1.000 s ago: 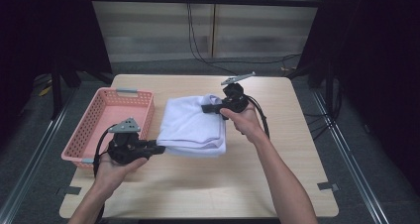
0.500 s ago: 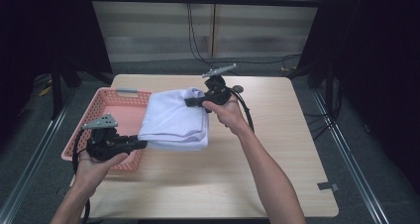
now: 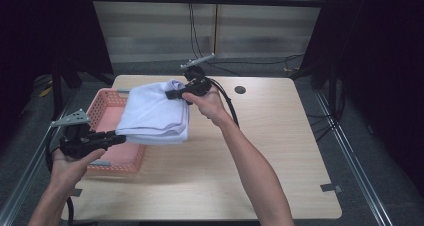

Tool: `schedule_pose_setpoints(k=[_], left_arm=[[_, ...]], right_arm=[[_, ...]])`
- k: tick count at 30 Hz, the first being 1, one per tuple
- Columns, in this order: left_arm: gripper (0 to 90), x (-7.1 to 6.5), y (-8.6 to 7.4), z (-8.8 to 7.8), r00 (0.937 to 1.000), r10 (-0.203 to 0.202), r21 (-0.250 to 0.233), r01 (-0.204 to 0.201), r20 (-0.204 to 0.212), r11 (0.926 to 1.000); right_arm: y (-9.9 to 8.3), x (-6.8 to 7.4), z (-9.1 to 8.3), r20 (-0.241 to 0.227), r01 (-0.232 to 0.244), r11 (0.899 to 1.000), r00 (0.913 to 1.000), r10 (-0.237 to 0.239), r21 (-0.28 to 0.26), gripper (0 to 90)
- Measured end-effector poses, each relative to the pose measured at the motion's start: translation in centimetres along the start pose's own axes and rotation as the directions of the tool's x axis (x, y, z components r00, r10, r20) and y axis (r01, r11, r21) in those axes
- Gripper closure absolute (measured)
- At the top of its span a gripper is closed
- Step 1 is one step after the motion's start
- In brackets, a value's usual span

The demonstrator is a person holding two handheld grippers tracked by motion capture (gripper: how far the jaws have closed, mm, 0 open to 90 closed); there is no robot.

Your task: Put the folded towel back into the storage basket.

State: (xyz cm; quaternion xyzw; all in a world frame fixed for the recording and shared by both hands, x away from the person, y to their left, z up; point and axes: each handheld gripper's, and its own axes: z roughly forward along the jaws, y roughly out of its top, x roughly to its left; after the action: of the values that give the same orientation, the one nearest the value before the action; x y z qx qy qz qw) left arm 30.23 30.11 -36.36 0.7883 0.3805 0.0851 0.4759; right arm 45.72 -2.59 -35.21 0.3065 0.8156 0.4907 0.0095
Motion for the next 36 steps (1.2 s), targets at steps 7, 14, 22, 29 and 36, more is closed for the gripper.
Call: schedule_pose_setpoints(k=[7, 14, 22, 29, 36], left_arm=[[72.7, 1.4, -0.7, -2.0, 0.9993, -0.019, -0.022, 0.018, -0.031, 0.9996], [72.8, 3.4, -1.6, -3.4, 0.9953, -0.073, -0.04, 0.071, -0.064, 0.9967], [72.9, 5.5, -2.7, -5.2, 0.9891, -0.114, -0.049, 0.11, -0.092, 0.9927], [72.9, 6.5, -3.4, -6.4, 0.9831, -0.137, -0.049, 0.132, -0.121, 0.9901], [73.0, 8.0, -4.5, -6.9, 0.9748, -0.175, -0.045, 0.171, -0.138, 0.9843]], right_arm=[[1.5, 1.1, 2.2, -0.018, 0.012, 1.0, 0.9998, -0.012, -0.005, 72.1], [2.1, 1.9, 4.9, -0.025, -0.003, 1.0, 0.9997, 0.003, -0.002, 72.2], [3.0, 3.1, 7.5, -0.022, -0.007, 1.0, 0.9997, 0.007, 0.002, 72.2], [3.1, 4.2, 9.5, -0.013, -0.022, 1.0, 0.9997, 0.022, -0.002, 72.2], [2.9, 4.8, 11.3, -0.009, -0.03, 1.0, 0.9995, 0.03, 0.005, 72.2]])
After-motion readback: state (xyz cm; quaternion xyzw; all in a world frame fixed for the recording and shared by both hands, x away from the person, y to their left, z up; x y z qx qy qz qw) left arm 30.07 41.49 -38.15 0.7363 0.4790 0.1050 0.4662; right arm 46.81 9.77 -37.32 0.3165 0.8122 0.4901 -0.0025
